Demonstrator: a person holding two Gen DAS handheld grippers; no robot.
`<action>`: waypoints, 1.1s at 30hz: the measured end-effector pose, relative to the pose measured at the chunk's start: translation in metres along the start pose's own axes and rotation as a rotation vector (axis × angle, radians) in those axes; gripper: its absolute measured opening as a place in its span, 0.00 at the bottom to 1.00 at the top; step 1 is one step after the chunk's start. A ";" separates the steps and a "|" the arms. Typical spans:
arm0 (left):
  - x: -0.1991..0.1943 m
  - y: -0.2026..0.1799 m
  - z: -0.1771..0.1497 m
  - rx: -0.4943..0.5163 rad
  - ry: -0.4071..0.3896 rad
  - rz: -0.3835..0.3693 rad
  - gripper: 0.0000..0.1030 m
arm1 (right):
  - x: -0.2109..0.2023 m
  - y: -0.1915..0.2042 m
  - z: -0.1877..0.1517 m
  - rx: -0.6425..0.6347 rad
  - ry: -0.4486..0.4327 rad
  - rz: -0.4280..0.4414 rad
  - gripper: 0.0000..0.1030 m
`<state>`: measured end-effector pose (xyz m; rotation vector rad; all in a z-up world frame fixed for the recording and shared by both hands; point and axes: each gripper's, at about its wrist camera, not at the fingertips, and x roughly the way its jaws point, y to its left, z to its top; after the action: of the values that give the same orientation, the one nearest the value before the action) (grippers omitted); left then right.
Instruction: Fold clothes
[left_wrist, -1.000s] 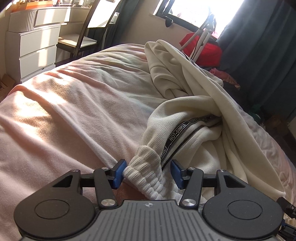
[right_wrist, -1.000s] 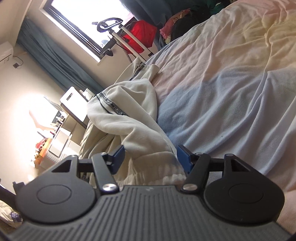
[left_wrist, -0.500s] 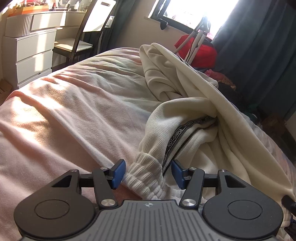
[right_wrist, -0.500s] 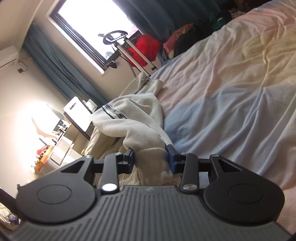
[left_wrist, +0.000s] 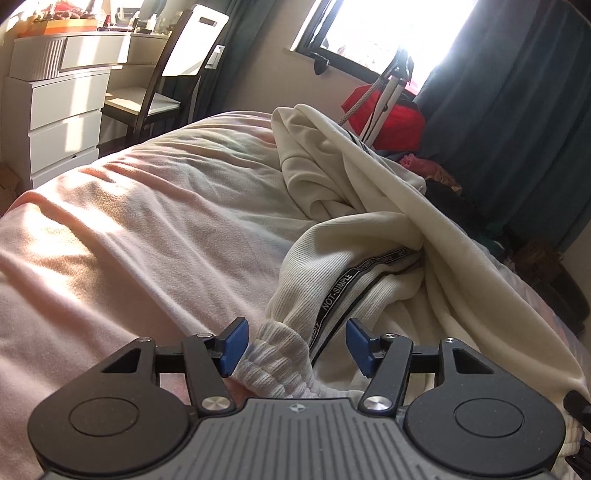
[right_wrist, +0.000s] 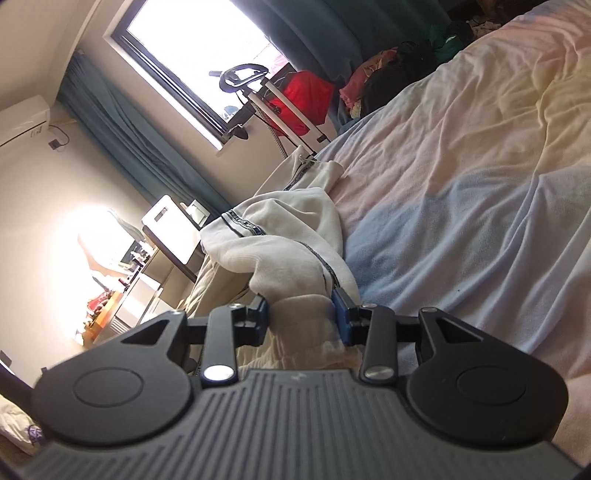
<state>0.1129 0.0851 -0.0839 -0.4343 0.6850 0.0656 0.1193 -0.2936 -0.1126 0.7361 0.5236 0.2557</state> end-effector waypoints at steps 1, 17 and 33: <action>0.001 0.001 0.000 -0.009 0.005 0.007 0.66 | 0.000 -0.002 0.000 0.007 0.003 -0.006 0.38; 0.018 -0.016 -0.008 0.089 0.018 0.012 0.68 | 0.028 -0.024 -0.022 0.007 0.096 -0.126 0.38; 0.018 -0.026 0.027 0.179 -0.142 0.140 0.19 | 0.014 -0.003 -0.058 0.299 0.128 0.008 0.31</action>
<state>0.1487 0.0707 -0.0669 -0.2067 0.5750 0.1650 0.0997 -0.2569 -0.1560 1.0164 0.6894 0.2352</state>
